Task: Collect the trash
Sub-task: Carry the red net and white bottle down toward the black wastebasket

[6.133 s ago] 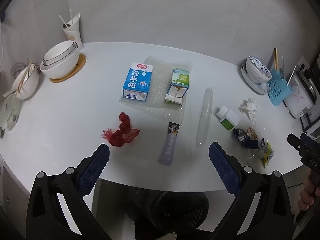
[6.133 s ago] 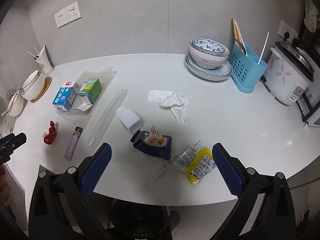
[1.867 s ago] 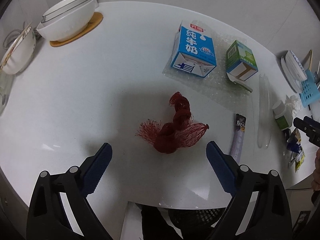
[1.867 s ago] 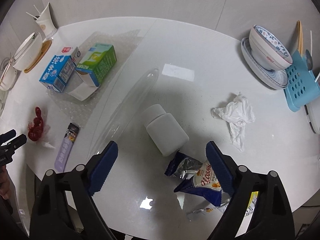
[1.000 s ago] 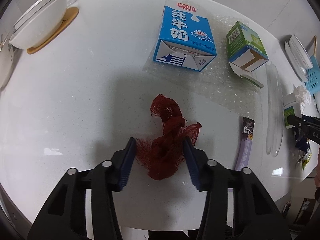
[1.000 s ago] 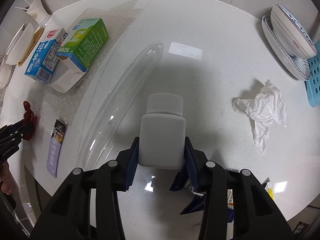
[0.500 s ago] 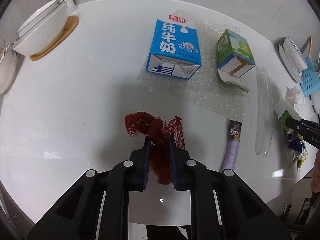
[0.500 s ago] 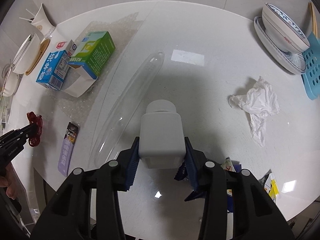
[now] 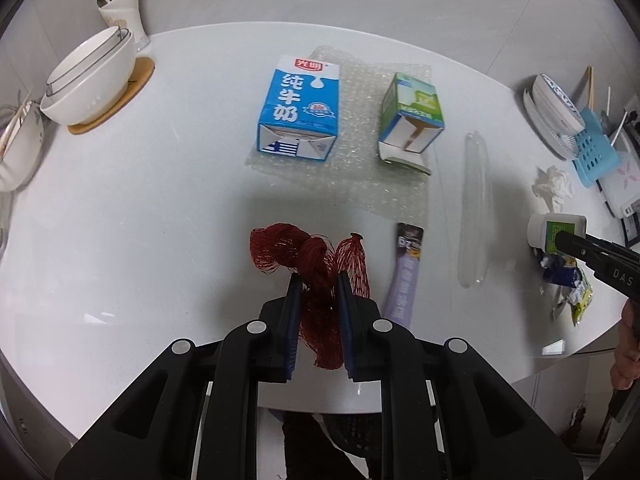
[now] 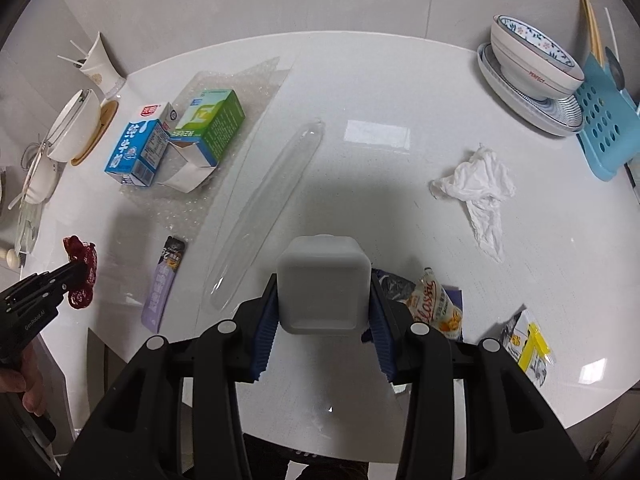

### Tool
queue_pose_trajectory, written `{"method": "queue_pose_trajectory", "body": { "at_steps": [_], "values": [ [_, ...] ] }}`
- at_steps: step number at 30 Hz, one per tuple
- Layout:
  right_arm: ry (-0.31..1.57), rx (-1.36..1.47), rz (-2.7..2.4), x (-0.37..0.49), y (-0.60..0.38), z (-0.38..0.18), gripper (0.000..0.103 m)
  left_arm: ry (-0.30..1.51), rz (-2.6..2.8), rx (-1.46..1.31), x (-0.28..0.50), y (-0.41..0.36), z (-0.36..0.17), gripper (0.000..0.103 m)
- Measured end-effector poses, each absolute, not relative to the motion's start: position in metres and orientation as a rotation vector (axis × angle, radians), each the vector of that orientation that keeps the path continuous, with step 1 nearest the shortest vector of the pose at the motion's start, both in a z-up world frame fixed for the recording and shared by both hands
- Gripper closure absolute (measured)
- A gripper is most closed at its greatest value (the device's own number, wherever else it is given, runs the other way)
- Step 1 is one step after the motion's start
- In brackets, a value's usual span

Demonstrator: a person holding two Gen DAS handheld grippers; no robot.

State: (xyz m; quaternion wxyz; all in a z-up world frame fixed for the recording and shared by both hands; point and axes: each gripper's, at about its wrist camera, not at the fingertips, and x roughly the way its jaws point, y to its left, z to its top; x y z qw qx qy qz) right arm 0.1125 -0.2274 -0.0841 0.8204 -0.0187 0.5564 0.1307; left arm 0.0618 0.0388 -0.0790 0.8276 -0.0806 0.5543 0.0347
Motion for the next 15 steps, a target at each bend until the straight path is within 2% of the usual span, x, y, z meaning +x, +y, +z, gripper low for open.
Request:
{"method": "queue_pose_trajectory", "body": {
  "at_steps": [15],
  "values": [
    [1.116, -0.018, 0.302, 0.059, -0.235, -0.055, 0.063, 1.138, 0.020, -0.179, 0.021, 0.004, -0.057, 0.086]
  ]
}}
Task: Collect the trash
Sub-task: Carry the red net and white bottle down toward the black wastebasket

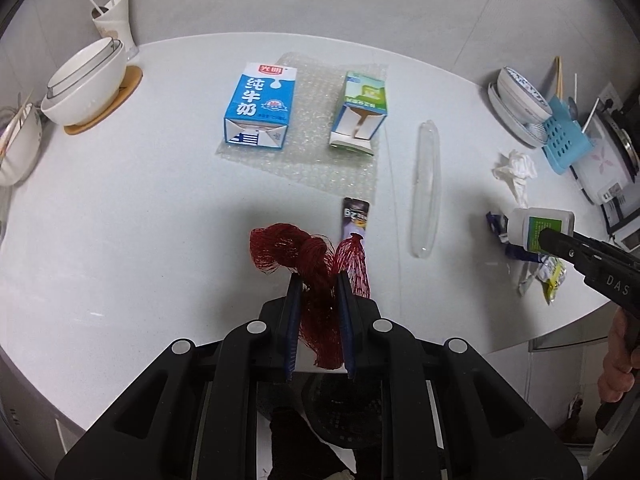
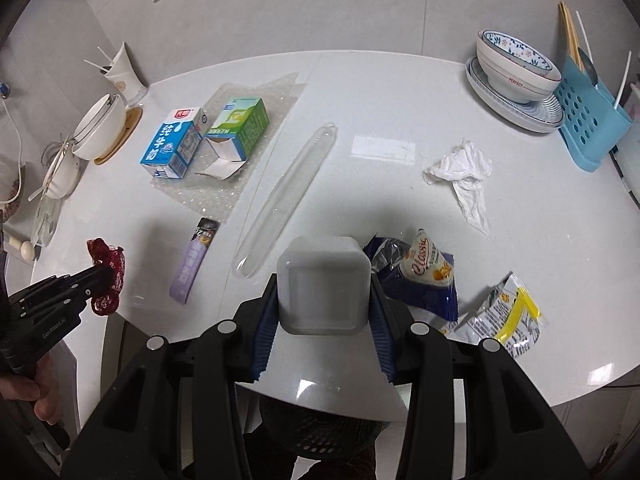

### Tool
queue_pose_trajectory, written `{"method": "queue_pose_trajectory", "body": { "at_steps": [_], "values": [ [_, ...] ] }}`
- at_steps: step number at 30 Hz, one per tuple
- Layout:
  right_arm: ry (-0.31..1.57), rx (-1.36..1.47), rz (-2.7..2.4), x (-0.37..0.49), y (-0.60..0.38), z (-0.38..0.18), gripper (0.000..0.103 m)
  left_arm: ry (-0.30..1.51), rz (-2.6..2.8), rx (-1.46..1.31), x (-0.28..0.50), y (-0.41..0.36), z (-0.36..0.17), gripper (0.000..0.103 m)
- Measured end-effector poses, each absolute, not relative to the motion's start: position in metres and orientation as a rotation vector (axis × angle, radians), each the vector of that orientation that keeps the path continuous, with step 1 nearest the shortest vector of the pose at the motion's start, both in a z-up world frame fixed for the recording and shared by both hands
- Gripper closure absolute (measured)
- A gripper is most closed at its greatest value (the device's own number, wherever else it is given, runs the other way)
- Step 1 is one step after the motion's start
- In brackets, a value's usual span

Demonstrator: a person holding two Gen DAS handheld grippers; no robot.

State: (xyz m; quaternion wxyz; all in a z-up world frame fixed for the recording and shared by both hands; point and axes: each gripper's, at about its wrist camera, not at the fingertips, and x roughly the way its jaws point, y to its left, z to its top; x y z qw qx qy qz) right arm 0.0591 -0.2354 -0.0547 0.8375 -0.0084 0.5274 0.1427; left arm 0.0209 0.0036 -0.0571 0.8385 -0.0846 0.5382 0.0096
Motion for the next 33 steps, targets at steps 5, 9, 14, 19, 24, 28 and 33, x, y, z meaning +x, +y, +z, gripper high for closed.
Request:
{"method": "queue_pose_trajectory", "body": {
  "at_steps": [5, 9, 14, 19, 24, 28, 33],
  "values": [
    [1.090, -0.013, 0.314, 0.039, -0.239, -0.044, 0.063, 1.122, 0.003, -0.189, 0.006, -0.006, -0.051, 0.087],
    [1.066, -0.026, 0.327, 0.024, -0.240, -0.036, 0.063, 1.113, -0.010, -0.195, -0.006, -0.012, -0.048, 0.087],
    [1.056, -0.039, 0.349, 0.005, -0.243, -0.032, 0.063, 1.108, -0.021, -0.203, -0.022, -0.019, -0.046, 0.087],
    [1.062, -0.040, 0.365, -0.013, -0.246, -0.035, 0.063, 1.111, -0.029, -0.206, -0.036, -0.024, -0.047, 0.087],
    [1.057, -0.035, 0.384, -0.030, -0.250, -0.038, 0.063, 1.107, -0.032, -0.198, -0.049, -0.029, -0.047, 0.087],
    [1.059, -0.031, 0.404, -0.044, -0.253, -0.040, 0.063, 1.111, -0.036, -0.201, -0.057, -0.032, -0.049, 0.087],
    [1.069, -0.074, 0.425, -0.061, -0.253, -0.046, 0.063, 1.115, -0.046, -0.207, -0.068, -0.039, -0.056, 0.087]
  ]
}}
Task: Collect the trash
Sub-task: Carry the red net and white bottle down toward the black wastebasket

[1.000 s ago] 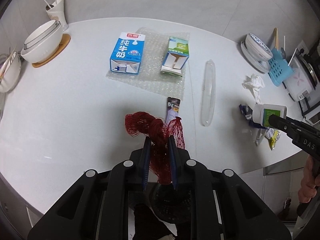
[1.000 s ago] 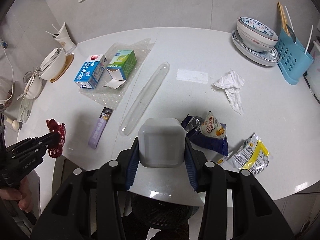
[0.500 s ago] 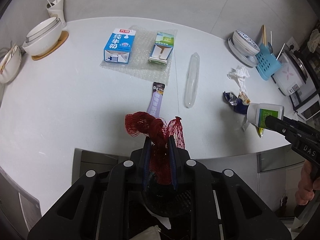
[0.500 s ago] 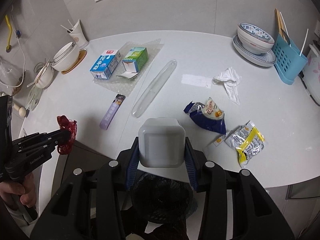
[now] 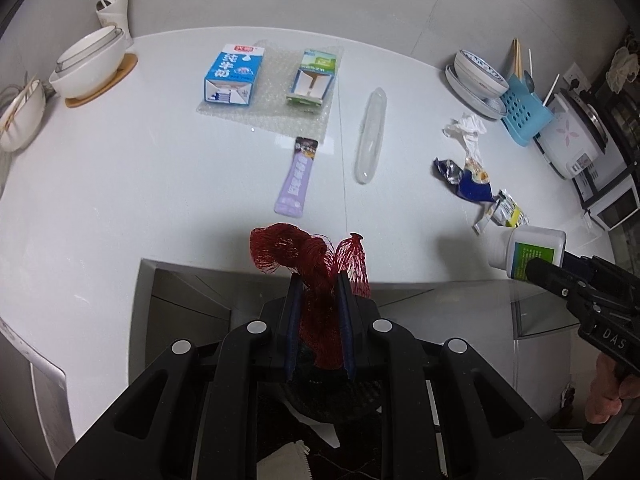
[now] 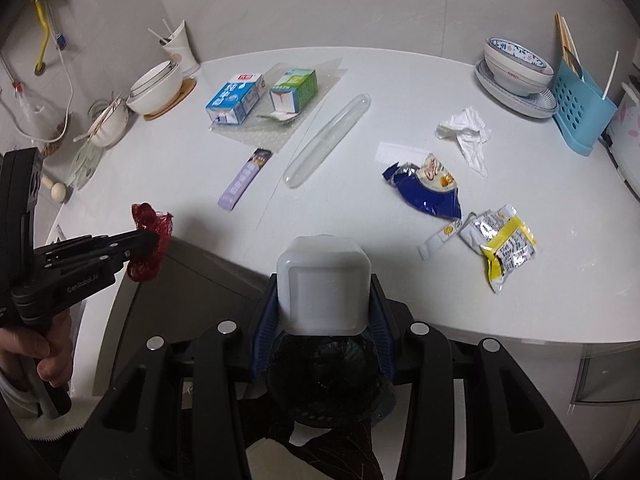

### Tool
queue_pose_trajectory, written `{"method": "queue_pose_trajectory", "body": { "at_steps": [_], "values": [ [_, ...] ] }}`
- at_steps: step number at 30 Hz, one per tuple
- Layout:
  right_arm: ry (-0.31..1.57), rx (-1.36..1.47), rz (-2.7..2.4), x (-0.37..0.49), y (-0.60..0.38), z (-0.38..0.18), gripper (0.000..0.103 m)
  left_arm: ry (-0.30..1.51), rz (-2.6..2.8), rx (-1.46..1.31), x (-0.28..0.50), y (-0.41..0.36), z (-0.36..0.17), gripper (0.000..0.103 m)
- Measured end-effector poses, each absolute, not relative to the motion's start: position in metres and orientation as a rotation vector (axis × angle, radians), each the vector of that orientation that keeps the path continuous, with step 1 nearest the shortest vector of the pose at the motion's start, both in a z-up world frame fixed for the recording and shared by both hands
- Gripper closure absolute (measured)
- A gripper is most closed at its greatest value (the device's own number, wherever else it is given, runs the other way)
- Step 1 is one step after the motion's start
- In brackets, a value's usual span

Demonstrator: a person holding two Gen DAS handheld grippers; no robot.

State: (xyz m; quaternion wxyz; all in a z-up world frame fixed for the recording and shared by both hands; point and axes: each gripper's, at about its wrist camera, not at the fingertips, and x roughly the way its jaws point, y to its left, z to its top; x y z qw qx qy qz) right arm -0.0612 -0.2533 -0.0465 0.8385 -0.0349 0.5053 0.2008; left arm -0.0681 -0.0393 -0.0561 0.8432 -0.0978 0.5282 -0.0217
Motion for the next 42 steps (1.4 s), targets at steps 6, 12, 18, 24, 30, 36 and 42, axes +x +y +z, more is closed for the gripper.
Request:
{"method": "queue_pose_trajectory", "body": {
  "at_steps": [6, 12, 18, 24, 30, 36, 42],
  "values": [
    [1.085, -0.084, 0.432, -0.077, -0.256, -0.059, 0.063, 1.139, -0.060, -0.203, -0.079, -0.047, -0.070, 0.087],
    [1.104, -0.105, 0.431, -0.087, -0.261, -0.076, 0.063, 1.146, -0.048, -0.207, -0.085, -0.045, -0.080, 0.087],
    [1.133, -0.103, 0.432, -0.090, -0.269, -0.099, 0.063, 1.171, -0.052, -0.216, -0.087, -0.047, -0.097, 0.087],
    [1.169, -0.102, 0.452, -0.088, -0.271, -0.120, 0.063, 1.203, -0.072, -0.215, -0.084, -0.055, -0.114, 0.087],
    [1.193, -0.112, 0.454, -0.086, -0.268, -0.140, 0.063, 1.210, -0.084, -0.220, -0.080, -0.061, -0.128, 0.087],
    [1.220, -0.114, 0.440, -0.081, -0.270, -0.164, 0.063, 1.221, -0.097, -0.222, -0.077, -0.065, -0.144, 0.087],
    [1.245, -0.116, 0.456, -0.076, -0.270, -0.188, 0.063, 1.247, -0.108, -0.219, -0.074, -0.069, -0.164, 0.087]
  ]
}}
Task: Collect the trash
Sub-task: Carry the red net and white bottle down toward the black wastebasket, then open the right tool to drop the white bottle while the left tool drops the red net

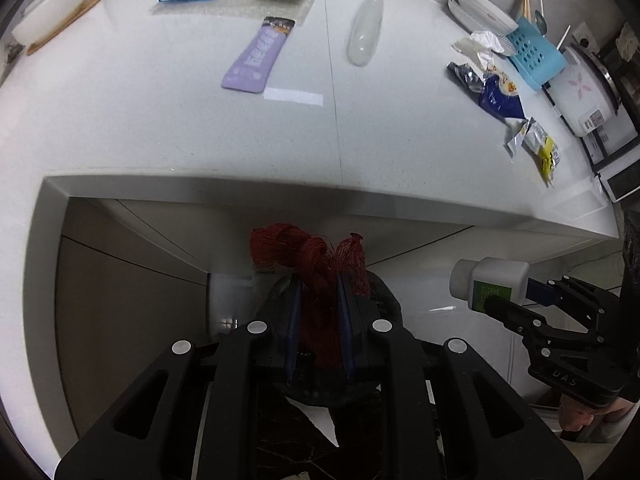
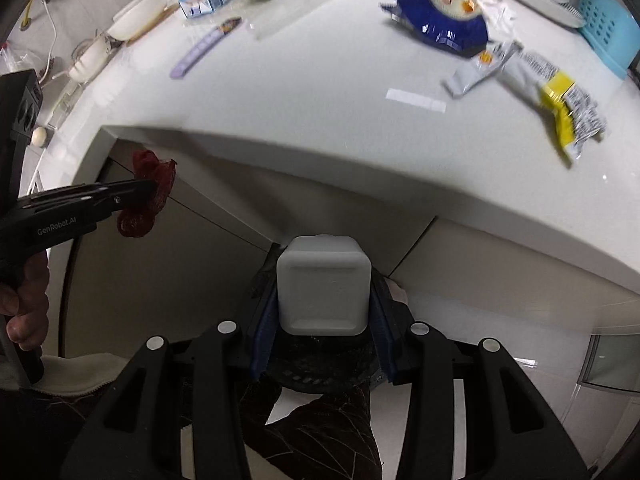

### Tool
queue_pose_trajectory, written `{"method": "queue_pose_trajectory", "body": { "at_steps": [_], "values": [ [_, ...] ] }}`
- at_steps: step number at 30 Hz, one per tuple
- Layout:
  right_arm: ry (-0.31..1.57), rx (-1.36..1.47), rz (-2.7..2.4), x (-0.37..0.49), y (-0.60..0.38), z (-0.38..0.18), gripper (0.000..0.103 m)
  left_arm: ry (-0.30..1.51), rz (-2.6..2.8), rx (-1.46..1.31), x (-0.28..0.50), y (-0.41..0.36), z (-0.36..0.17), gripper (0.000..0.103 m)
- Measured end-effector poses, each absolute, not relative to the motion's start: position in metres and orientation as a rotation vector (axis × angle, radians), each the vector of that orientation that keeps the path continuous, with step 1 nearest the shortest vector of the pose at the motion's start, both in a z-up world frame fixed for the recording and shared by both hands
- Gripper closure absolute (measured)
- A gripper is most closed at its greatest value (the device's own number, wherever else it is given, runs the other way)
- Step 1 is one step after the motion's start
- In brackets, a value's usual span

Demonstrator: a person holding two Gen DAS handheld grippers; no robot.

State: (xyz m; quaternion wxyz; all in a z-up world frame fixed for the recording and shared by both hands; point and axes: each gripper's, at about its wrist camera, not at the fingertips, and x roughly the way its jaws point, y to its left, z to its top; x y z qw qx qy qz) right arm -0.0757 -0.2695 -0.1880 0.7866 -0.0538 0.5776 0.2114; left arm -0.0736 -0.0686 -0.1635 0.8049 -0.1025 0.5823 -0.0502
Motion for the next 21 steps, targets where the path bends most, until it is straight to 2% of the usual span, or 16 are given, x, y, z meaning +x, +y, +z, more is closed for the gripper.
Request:
{"method": "queue_pose_trajectory", "body": {
  "at_steps": [21],
  "values": [
    [1.351, -0.239, 0.534, -0.085, -0.241, -0.261, 0.063, 1.332, -0.154, -0.163, -0.091, -0.094, -0.228, 0.087]
  ]
}}
